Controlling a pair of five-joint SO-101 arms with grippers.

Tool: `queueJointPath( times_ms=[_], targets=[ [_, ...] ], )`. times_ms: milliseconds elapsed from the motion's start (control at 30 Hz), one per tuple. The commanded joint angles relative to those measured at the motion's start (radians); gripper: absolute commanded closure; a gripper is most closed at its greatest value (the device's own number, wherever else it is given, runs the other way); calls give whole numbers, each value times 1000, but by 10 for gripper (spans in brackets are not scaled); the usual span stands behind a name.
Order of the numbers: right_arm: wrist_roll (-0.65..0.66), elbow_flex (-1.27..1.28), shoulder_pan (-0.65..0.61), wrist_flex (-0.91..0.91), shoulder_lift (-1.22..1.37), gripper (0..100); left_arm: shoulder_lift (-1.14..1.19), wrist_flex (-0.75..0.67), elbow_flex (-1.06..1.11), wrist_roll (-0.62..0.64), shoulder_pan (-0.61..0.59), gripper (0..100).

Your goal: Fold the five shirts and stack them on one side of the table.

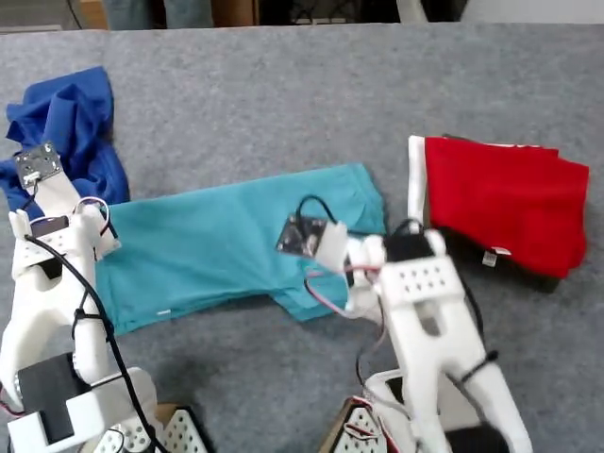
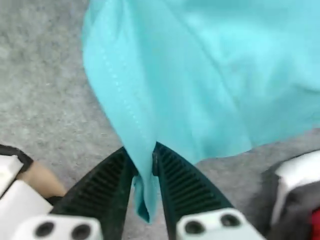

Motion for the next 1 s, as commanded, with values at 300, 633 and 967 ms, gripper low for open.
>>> queueJointPath(
  times_ms=[300, 633, 967],
  targets=[
    [14, -782, -51, 173, 659, 984, 0, -11, -45, 9, 2, 970],
    [161, -1030, -55, 262, 889, 966, 0, -6, -39, -17, 54, 970],
    [-87, -1205, -15, 235, 889, 786, 0, -5, -38, -18, 58, 970]
  ],
)
